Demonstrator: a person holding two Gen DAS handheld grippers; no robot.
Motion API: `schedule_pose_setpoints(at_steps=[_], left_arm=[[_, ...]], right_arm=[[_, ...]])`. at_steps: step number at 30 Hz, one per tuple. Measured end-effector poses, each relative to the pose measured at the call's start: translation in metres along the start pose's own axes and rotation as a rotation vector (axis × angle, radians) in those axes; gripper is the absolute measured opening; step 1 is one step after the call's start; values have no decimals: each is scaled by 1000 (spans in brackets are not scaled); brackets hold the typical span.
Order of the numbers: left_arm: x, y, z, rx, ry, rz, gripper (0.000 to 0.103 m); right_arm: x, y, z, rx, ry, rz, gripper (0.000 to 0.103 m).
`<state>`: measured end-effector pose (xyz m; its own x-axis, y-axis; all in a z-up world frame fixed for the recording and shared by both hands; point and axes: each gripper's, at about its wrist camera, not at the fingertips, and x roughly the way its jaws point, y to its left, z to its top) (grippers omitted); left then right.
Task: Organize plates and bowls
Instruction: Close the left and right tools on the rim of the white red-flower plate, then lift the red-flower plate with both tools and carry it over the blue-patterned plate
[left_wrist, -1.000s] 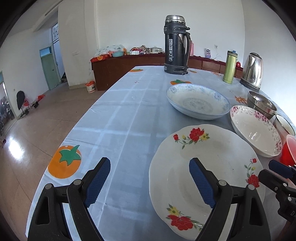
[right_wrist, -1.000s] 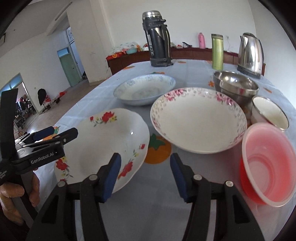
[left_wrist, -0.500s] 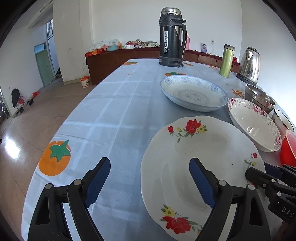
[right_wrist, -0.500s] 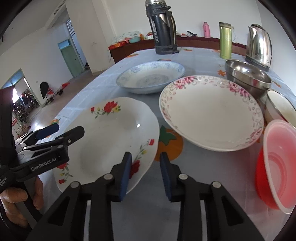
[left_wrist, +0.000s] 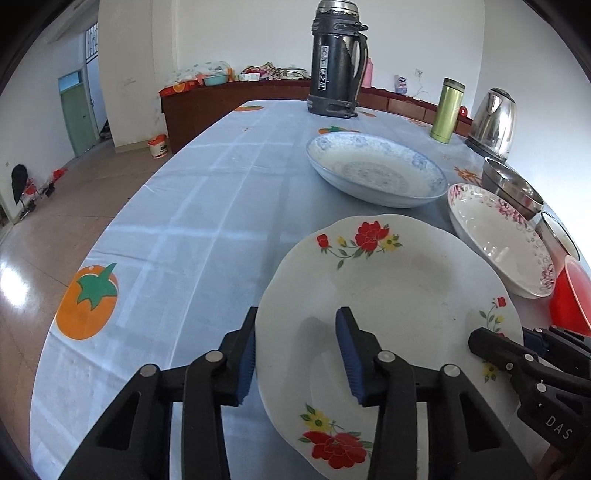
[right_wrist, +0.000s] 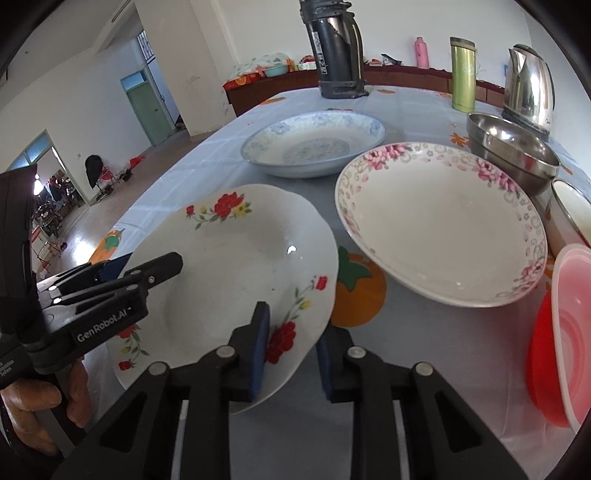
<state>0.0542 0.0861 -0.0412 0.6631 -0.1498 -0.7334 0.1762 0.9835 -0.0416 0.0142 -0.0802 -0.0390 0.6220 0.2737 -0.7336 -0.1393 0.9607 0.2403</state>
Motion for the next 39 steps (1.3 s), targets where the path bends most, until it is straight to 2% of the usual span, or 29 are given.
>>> schedule_pose_setpoints(at_steps=[3, 8, 21, 25, 32, 39], left_arm=[[-2, 4, 0, -25, -6, -21, 40], [-8, 0, 5, -24, -34, -12, 40], [-19, 1, 56, -10, -171, 2, 40], [-8, -5, 77, 4, -215, 16, 40], [23, -8, 108, -18, -238, 1, 40], [60, -6, 128, -58, -197, -44, 40]], right_arm=[[0, 0, 1, 2, -2, 0, 24], [-7, -2, 6, 35, -25, 17, 24], [-27, 4, 52, 28, -147, 5, 24], [-20, -2, 71, 42, -172, -13, 24], [4, -17, 99, 92, -187, -36, 24], [34, -34, 113, 128, -154, -65, 24]])
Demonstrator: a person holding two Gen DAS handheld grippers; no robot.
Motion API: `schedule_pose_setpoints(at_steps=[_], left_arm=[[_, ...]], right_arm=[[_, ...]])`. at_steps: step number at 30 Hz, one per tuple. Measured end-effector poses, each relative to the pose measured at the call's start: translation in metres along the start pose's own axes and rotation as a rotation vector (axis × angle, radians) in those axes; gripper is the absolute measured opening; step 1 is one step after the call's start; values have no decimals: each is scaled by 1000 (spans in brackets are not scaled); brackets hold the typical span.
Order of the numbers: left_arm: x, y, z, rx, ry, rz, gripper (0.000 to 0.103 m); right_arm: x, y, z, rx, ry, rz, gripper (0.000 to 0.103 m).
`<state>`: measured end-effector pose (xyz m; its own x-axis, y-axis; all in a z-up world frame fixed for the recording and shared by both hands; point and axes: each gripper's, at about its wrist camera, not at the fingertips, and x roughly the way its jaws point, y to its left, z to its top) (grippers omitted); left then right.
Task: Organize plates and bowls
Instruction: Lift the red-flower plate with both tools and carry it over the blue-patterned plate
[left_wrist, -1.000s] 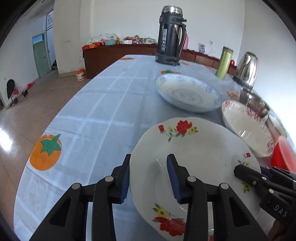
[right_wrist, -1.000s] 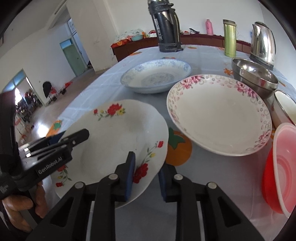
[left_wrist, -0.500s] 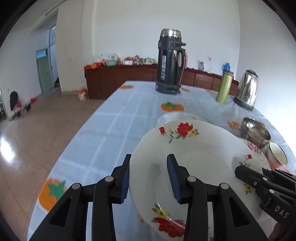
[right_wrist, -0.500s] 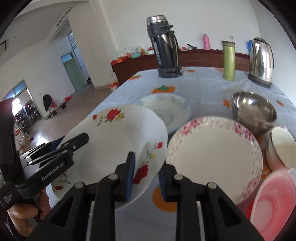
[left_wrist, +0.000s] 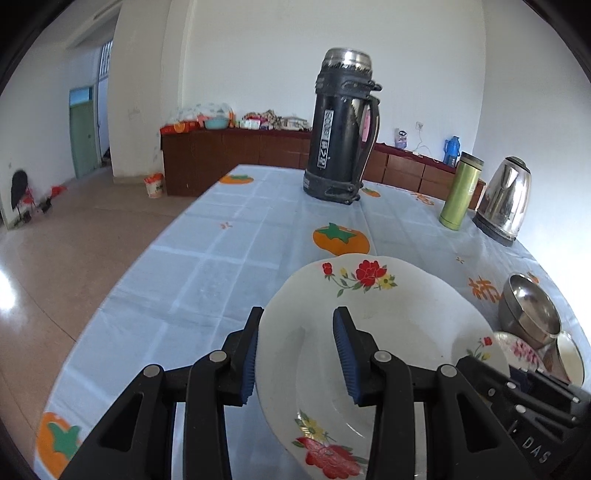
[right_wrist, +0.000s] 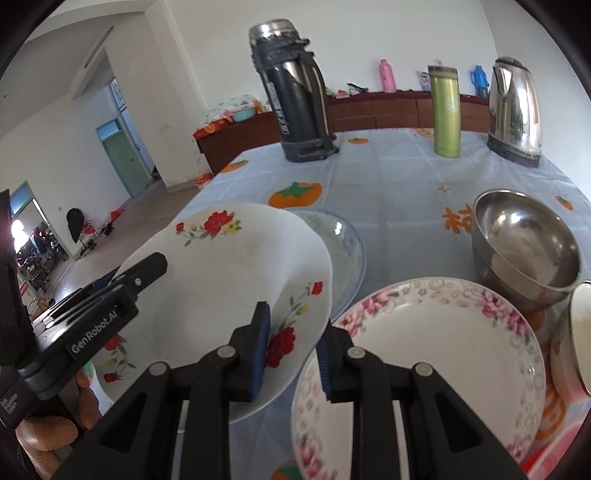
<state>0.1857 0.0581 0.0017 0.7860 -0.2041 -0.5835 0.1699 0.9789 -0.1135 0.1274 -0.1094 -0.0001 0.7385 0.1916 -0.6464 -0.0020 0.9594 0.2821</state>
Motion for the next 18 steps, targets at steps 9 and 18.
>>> schedule_pose_setpoints(at_steps=[9, 18], left_arm=[[32, -9, 5, 11, 38, 22, 40], [53, -9, 4, 4, 74, 26, 41]], right_arm=[[17, -6, 17, -10, -4, -64, 25], [30, -11, 23, 13, 29, -82, 25]])
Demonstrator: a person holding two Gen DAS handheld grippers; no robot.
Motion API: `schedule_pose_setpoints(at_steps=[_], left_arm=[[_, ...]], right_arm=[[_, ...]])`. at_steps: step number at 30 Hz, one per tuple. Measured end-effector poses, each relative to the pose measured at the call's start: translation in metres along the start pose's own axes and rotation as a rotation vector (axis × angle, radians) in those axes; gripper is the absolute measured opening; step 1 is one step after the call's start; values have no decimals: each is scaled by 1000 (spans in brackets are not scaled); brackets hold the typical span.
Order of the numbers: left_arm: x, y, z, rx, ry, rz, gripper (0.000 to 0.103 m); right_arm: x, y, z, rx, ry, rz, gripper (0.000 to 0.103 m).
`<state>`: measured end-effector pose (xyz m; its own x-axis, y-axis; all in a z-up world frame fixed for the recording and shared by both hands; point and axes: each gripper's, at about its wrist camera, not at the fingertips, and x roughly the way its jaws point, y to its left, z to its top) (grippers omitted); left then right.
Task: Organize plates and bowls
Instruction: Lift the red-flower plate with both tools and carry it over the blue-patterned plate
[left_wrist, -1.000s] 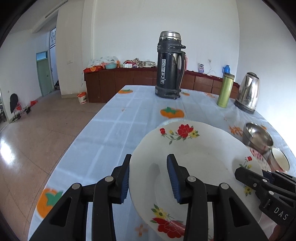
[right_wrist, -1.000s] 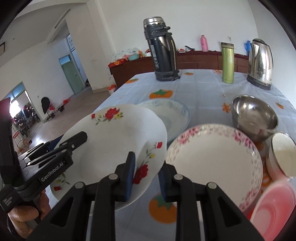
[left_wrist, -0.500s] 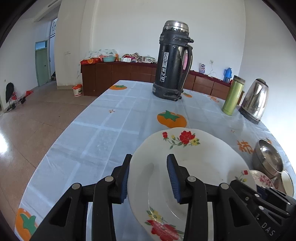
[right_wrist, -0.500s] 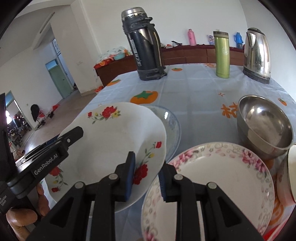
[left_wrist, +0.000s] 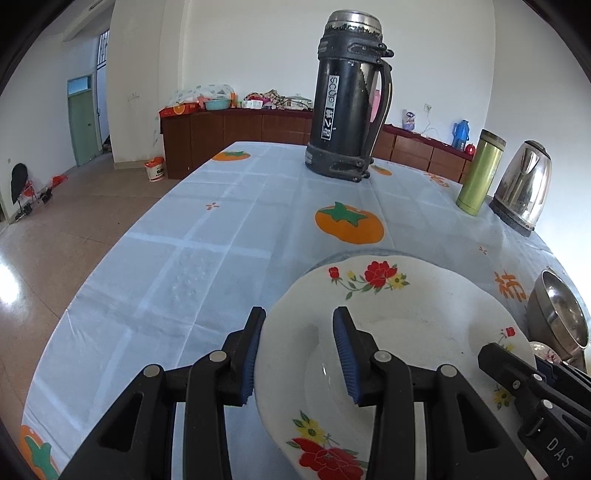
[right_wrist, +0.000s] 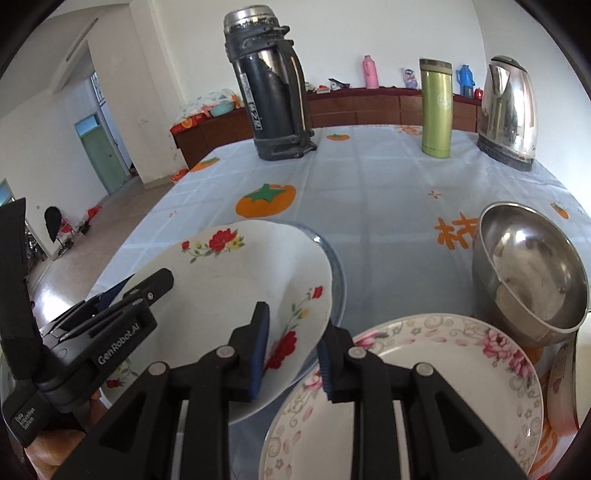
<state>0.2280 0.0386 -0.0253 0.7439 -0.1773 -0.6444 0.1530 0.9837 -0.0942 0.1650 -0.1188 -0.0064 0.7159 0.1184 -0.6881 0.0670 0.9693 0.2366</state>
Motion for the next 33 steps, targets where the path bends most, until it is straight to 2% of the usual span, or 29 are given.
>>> schedule_pose_setpoints(at_steps=[10, 20, 27, 29, 33], left_arm=[[4, -1, 0, 11, 4, 20, 41], [2, -4, 0, 31, -7, 64, 41], [-4, -4, -2, 52, -28, 101, 42], [-6, -4, -3, 55, -38, 112, 48], [-10, -2, -4, 52, -61, 129, 57]], right_arm=[[4, 2, 4, -6, 21, -29, 25], [8, 10, 2, -52, 37, -57, 30], [6, 16, 0, -71, 35, -19, 50], [4, 18, -1, -77, 29, -11, 55], [2, 16, -2, -65, 19, 9, 59]])
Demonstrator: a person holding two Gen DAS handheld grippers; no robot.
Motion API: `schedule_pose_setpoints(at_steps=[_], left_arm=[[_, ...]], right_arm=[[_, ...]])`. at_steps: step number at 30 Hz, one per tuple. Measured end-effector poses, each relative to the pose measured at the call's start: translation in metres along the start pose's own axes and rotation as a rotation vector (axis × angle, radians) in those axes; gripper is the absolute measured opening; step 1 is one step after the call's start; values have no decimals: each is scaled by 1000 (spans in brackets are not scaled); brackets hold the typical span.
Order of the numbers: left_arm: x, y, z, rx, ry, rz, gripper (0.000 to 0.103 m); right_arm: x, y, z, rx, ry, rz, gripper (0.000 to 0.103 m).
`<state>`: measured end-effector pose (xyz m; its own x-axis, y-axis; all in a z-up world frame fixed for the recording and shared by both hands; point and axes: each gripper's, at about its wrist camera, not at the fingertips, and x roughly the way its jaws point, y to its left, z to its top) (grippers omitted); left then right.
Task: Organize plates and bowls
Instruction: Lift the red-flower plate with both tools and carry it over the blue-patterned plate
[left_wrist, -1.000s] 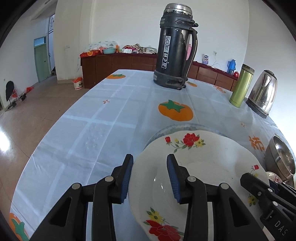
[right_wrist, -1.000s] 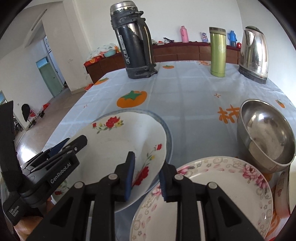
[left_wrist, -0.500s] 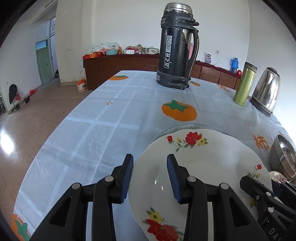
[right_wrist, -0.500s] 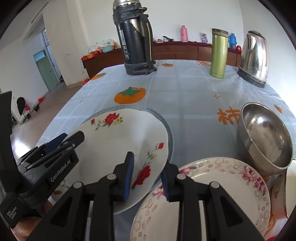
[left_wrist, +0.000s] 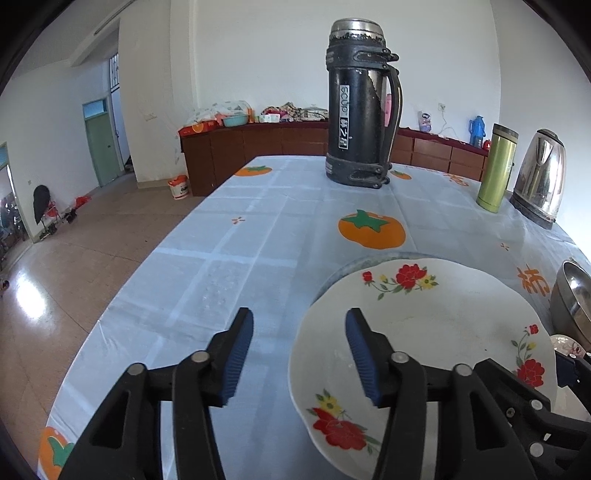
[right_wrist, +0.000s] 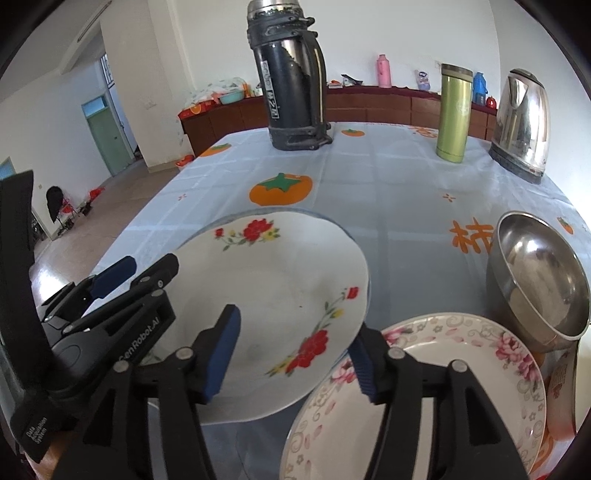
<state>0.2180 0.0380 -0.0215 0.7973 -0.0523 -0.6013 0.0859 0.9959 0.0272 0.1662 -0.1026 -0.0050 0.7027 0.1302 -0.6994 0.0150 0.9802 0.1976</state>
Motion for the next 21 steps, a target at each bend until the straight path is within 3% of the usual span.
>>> schedule_pose_setpoints(at_steps=[10, 14, 21], left_arm=[[-3, 3, -1, 1, -11, 36, 57], [-3, 2, 0, 1, -11, 40, 57], [-5, 1, -1, 8, -24, 45, 57]], right_arm=[[-1, 13, -4, -64, 4, -59, 64], [0, 12, -5, -58, 15, -94, 72], [-4, 6, -4, -28, 8, -72, 72]])
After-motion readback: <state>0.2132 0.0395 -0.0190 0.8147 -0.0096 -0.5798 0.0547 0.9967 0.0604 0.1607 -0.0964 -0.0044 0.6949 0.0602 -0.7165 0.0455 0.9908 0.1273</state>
